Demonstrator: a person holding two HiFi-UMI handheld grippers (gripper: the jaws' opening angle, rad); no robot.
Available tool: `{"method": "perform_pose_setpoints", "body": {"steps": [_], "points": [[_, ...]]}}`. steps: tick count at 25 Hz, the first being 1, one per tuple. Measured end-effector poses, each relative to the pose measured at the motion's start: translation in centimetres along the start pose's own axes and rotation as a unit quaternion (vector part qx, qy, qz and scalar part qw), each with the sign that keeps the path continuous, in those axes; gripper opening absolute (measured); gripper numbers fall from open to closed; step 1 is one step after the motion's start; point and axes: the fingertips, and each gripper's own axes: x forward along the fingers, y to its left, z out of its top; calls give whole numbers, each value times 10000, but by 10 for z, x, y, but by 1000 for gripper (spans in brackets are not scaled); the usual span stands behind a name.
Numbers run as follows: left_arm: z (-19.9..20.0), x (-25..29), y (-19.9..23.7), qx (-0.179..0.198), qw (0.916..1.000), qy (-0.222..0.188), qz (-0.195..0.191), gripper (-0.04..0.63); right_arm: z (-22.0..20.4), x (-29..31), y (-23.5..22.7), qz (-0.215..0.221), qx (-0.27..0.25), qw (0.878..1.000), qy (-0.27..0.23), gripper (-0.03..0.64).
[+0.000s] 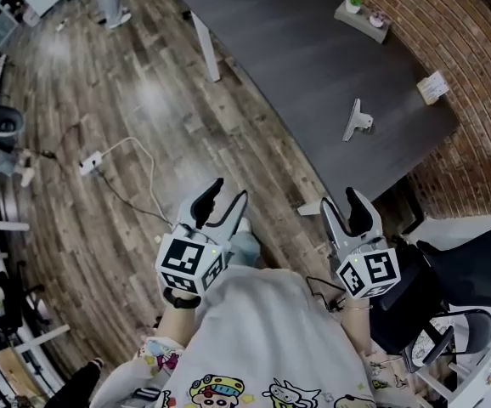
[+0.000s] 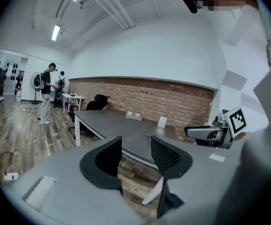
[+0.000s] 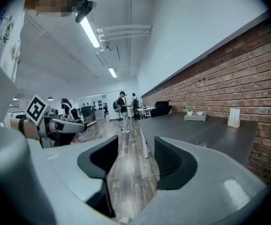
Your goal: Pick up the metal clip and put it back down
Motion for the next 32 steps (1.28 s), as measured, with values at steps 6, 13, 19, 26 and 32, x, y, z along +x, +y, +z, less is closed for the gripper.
{"method": "perform_pose_setpoints", "body": {"steps": [6,13,19,26,32], "points": [[9,17,55,-49,9999,47,-110,207,9,52,6,-126,63,9999,-14,249],[13,25,99,-104,9996,79,-233,211,11,88,21,-312,79,9994,130,264],[7,37,114,-189,9992,230,-269,222,6,98,12,-461,143,9982,353,270],[4,66,126,-249,9988,350,-247,234,-1,121,-18,-542,296,9972,423,275],[29,121,132,-61,9985,388,-381,238,18,161,-67,-665,291,9970,267,276]]}}
